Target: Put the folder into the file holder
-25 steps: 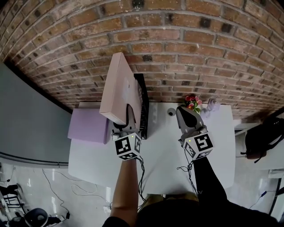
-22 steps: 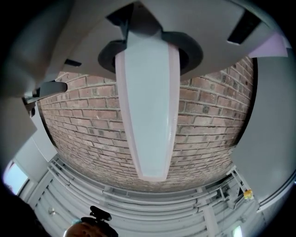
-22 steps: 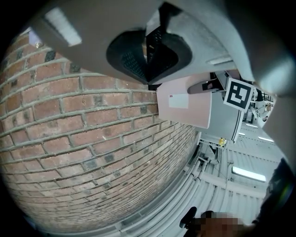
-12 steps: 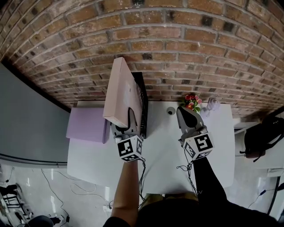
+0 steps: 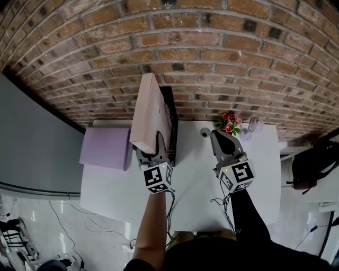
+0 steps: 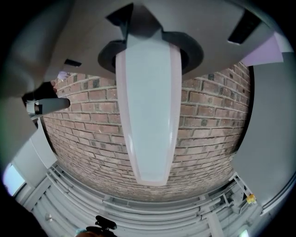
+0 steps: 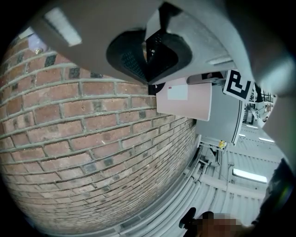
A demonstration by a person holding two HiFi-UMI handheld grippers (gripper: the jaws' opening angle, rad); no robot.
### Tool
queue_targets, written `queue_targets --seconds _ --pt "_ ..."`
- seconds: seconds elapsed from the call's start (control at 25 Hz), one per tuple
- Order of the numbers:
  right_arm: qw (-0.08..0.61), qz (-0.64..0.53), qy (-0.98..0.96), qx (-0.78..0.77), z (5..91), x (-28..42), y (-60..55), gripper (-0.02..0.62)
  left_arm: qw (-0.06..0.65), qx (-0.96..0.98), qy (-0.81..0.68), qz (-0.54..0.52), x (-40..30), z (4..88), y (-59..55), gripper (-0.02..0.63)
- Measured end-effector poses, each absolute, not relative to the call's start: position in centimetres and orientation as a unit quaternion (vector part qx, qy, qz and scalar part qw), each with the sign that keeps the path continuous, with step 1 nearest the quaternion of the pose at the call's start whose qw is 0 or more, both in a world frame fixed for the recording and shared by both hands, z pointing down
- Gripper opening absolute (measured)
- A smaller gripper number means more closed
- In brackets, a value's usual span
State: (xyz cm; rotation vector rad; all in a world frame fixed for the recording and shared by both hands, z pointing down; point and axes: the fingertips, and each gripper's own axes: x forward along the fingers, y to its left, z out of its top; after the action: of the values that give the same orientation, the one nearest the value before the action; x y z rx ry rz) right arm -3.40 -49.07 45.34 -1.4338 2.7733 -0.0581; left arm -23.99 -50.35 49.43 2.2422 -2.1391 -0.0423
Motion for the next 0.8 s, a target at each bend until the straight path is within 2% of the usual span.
queue_targets --seconds 0.8 --pt "0.001 -0.024 0.896 -0.444 46.4 -4.4 -47.9 0.0 0.052 0.701 -0.708 0.068 -24.3 54.7 -50.0 0.156"
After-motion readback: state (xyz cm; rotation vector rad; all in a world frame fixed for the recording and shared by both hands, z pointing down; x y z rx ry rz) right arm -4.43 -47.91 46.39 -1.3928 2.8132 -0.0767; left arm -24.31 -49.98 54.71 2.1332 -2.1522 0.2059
